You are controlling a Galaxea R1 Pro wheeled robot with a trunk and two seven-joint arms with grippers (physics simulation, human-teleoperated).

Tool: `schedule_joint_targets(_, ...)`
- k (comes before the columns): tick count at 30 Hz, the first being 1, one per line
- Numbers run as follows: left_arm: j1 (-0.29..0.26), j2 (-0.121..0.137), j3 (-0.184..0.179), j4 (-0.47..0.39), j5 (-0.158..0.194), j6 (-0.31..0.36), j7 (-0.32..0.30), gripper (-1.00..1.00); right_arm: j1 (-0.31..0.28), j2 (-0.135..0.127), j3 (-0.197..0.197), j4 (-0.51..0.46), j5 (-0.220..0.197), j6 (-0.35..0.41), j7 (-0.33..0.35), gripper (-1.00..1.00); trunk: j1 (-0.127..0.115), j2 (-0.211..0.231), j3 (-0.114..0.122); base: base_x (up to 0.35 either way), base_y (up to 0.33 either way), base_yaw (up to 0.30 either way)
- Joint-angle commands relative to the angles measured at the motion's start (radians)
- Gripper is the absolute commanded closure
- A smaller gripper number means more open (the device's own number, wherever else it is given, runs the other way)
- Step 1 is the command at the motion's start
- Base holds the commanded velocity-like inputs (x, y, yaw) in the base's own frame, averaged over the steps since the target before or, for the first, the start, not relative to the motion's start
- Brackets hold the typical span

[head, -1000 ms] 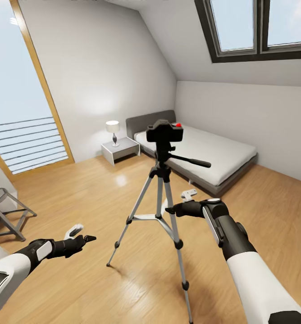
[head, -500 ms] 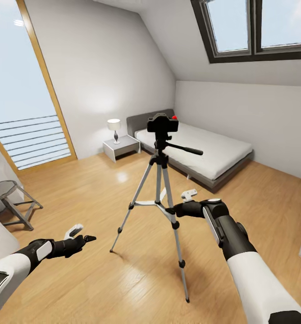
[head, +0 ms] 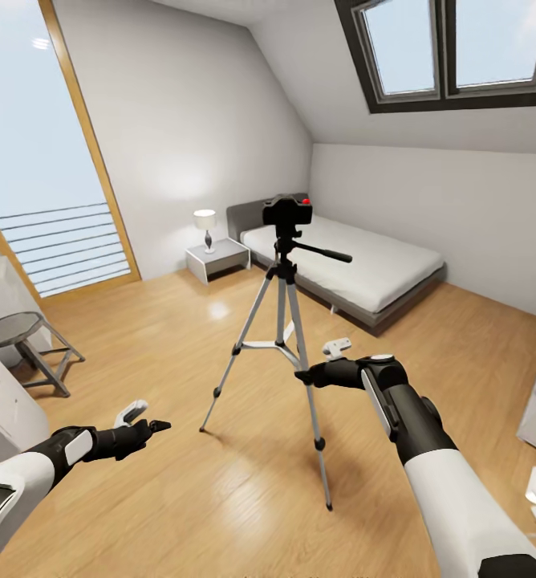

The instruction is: Attach the digital camera to the camera tripod in the bedroom.

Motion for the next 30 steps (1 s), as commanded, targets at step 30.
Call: schedule_joint_targets(30,-0.001,0.002,-0.009,0.002,0.010,0.006,0.003,-1.00,-0.001,-0.015,-0.001,0.001,0.001,0.004,0.006,-1.00,0.000,-0.002,-0.002,-0.012,0.000,0.000)
